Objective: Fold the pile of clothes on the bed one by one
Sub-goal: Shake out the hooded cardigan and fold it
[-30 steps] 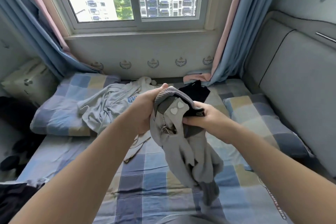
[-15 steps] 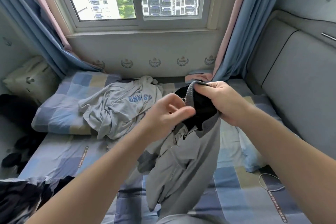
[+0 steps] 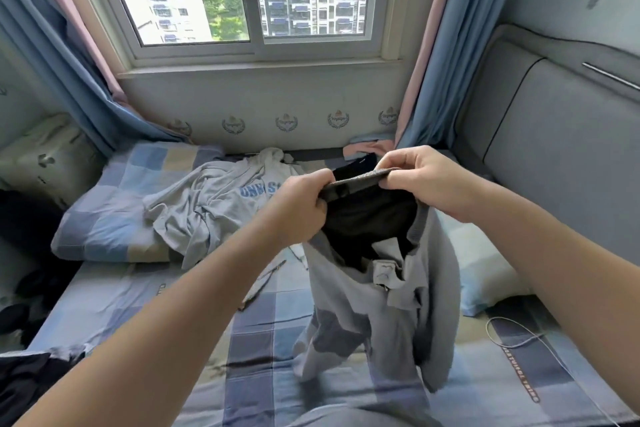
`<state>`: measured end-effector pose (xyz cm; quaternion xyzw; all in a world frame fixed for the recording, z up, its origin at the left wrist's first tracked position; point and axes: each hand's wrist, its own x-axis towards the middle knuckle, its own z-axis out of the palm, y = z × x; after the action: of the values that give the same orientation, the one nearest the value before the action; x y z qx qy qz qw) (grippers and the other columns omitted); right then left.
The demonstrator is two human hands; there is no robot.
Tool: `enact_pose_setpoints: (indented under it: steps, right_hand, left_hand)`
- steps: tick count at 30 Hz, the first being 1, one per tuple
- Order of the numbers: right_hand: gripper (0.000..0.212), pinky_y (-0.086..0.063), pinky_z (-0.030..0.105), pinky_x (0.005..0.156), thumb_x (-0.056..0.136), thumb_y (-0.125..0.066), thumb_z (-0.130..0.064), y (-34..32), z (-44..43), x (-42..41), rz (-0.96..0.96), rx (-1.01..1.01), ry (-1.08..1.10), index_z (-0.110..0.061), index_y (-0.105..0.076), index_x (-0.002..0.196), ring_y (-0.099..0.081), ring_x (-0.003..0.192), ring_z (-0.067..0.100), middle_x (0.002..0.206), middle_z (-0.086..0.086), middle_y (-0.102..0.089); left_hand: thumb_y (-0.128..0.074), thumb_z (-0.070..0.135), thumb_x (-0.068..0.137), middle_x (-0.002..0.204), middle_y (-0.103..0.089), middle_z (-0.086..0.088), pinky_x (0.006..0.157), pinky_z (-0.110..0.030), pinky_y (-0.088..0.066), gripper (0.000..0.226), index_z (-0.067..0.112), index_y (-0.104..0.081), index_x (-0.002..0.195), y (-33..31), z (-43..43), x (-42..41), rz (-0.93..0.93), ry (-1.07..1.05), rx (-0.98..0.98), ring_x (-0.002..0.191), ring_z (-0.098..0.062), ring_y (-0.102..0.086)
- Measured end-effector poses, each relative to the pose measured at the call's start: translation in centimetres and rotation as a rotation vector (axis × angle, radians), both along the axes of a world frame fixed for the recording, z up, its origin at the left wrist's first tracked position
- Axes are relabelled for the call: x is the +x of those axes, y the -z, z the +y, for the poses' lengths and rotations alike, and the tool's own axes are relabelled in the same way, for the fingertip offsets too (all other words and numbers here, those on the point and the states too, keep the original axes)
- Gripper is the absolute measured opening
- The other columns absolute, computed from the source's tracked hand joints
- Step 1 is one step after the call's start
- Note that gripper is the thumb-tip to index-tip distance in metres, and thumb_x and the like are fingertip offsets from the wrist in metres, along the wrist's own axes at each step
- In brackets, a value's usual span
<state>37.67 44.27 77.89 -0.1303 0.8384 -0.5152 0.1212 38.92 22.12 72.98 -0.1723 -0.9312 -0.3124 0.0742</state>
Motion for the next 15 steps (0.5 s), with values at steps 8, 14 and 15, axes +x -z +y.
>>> enact_pose_setpoints:
  steps: [8, 14, 15]
  right_hand:
    - [0.014, -0.045, 0.028, 0.074, 0.096, -0.063, -0.010, 0.3, -2.3, 3.4, 0.064, 0.008, 0.049, -0.013, -0.073, 0.086, -0.057, 0.075, 0.016, 0.078, 0.007, -0.064]
    - [0.012, -0.039, 0.016, 0.059, 0.085, -0.080, -0.016, 1.6, -3.0, 7.5, 0.131, 0.208, 0.077, -0.015, -0.068, 0.082, -0.050, 0.055, 0.002, 0.061, -0.012, -0.061]
    - [0.013, -0.041, 0.020, 0.062, 0.085, -0.080, -0.015, 1.7, -3.4, 8.1, 0.144, 0.234, 0.081, -0.018, -0.068, 0.082, -0.051, 0.057, 0.004, 0.063, -0.011, -0.062]
  left_hand:
    - [-0.048, -0.004, 0.080, 0.078, -0.065, -0.006, 0.065, -0.034, -0.050, 0.020, 0.010, -0.061, 0.083, 3.7, -2.8, 3.5, -0.319, 0.052, 0.026, 0.075, -0.025, -0.060]
    - [-0.052, 0.016, 0.094, 0.072, -0.049, 0.002, 0.051, -0.028, -0.037, 0.017, 0.024, -0.051, 0.079, 2.5, -5.8, 7.0, -0.365, 0.084, 0.351, 0.062, -0.017, -0.048]
    - [-0.060, 0.023, 0.092, 0.076, -0.053, 0.005, 0.057, -0.027, -0.041, 0.018, 0.031, -0.051, 0.080, 1.9, -6.5, 7.6, -0.333, 0.147, 0.260, 0.068, -0.015, -0.053]
